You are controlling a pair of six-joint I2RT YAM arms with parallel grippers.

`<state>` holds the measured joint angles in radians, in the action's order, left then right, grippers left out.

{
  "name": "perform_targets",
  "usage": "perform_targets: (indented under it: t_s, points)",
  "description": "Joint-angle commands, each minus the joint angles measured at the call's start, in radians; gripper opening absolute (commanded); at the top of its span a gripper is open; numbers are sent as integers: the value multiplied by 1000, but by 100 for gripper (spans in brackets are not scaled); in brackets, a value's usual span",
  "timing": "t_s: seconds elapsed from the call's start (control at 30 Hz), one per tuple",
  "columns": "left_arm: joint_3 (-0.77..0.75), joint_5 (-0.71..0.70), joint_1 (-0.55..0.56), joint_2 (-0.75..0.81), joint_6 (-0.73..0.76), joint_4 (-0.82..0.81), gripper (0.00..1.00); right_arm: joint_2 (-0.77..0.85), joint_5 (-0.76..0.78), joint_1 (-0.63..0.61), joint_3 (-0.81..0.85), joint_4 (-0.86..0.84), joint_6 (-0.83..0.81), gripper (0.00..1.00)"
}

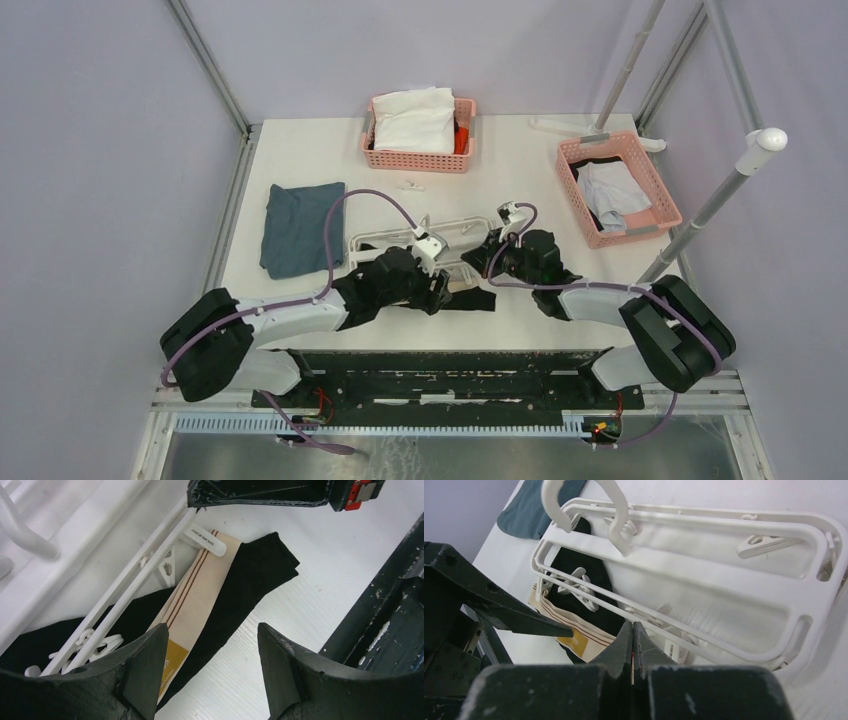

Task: Clip the underwear to the hanger
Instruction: Adjust the hanger at the center of the board.

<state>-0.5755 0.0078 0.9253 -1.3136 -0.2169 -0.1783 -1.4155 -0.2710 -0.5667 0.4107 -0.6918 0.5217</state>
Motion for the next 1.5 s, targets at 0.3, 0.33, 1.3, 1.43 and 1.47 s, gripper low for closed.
perform_targets:
  t_s: [0.3,0.33,1.3,1.43,1.47]
  points:
    - [33,-27,-2,88,52,-145,73,162,120,2,61,365,-77,34]
    - [43,-42,0,102,45,-148,73,182,146,0,74,415,-84,36]
    - [117,-223,-1,256,-75,-115,73,-123,498,-221,284,500,-85,50]
    - [115,-221,-1,258,-71,-109,73,-159,502,-222,296,488,-81,50]
    - [116,-221,0,257,-70,-107,73,-167,506,-223,299,487,-80,50]
